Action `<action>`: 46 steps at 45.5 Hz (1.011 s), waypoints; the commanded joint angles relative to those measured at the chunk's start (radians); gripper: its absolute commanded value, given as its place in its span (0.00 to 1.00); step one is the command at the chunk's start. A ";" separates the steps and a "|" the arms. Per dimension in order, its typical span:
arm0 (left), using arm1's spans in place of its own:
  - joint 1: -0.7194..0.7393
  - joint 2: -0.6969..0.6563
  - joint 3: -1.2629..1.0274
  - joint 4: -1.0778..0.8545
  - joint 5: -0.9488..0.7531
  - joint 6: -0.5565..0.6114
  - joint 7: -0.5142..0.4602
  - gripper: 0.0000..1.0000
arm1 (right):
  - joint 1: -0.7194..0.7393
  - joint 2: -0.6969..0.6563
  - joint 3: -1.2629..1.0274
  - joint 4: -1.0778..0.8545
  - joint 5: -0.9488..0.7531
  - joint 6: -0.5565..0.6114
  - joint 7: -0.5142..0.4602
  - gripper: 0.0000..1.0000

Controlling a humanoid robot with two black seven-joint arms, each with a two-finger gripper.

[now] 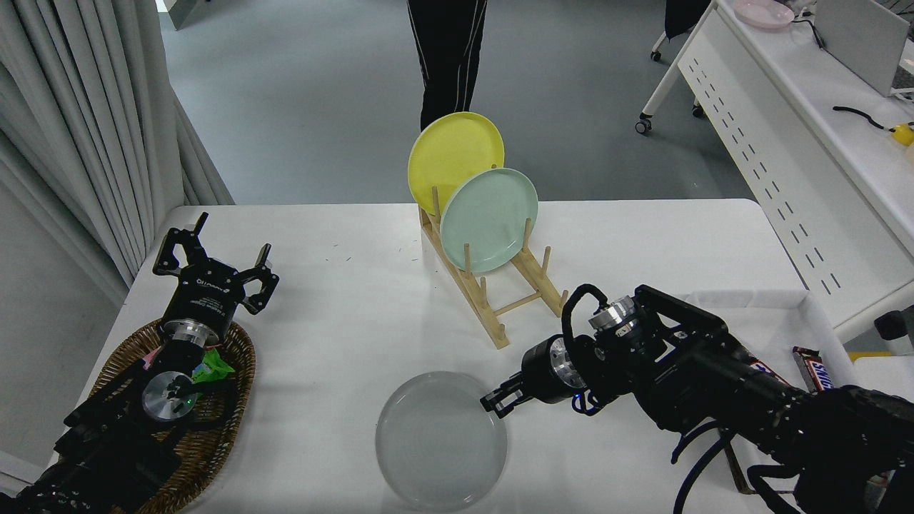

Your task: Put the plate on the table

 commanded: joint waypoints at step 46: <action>0.000 0.000 0.000 0.001 0.000 0.000 0.000 1.00 | 0.008 -0.008 -0.018 -0.025 -0.001 0.000 -0.002 0.00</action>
